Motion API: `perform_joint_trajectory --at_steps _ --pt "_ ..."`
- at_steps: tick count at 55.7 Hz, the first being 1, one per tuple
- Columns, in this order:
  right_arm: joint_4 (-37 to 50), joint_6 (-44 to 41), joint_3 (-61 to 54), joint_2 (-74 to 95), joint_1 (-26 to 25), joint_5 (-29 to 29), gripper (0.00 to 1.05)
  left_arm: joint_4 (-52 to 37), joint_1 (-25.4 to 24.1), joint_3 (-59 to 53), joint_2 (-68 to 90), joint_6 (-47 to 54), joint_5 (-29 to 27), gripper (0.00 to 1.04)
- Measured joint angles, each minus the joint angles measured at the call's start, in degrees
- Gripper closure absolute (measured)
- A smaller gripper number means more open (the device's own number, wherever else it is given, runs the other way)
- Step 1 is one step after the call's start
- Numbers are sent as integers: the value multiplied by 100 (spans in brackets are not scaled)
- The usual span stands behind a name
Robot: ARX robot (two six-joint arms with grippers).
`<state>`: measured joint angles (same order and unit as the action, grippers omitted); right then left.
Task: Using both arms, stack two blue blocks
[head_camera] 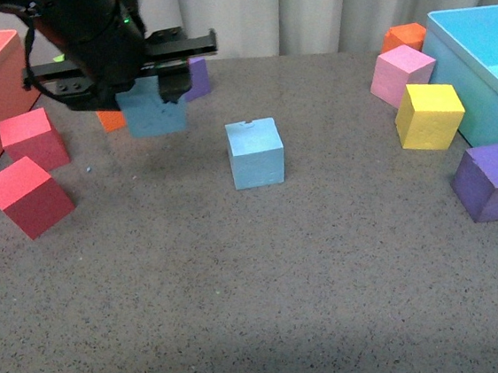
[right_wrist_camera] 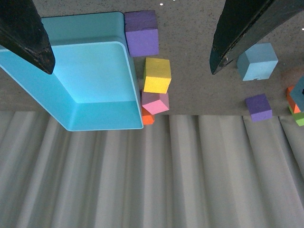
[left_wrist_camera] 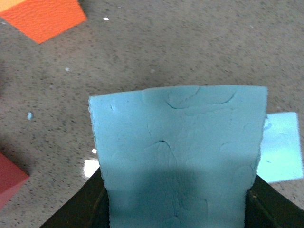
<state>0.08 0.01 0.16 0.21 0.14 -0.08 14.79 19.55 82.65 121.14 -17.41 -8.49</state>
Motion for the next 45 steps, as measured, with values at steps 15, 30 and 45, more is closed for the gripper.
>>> perform_joint_trajectory --at_steps 15,30,45 --pt "0 0 0 0 0 0 10 317 761 302 195 -369 -236 57" --pt "0 0 0 0 0 0 10 669 1137 962 621 -643 -472 57" --pt "0 0 0 0 0 0 10 883 1158 1353 968 -721 -542 57"
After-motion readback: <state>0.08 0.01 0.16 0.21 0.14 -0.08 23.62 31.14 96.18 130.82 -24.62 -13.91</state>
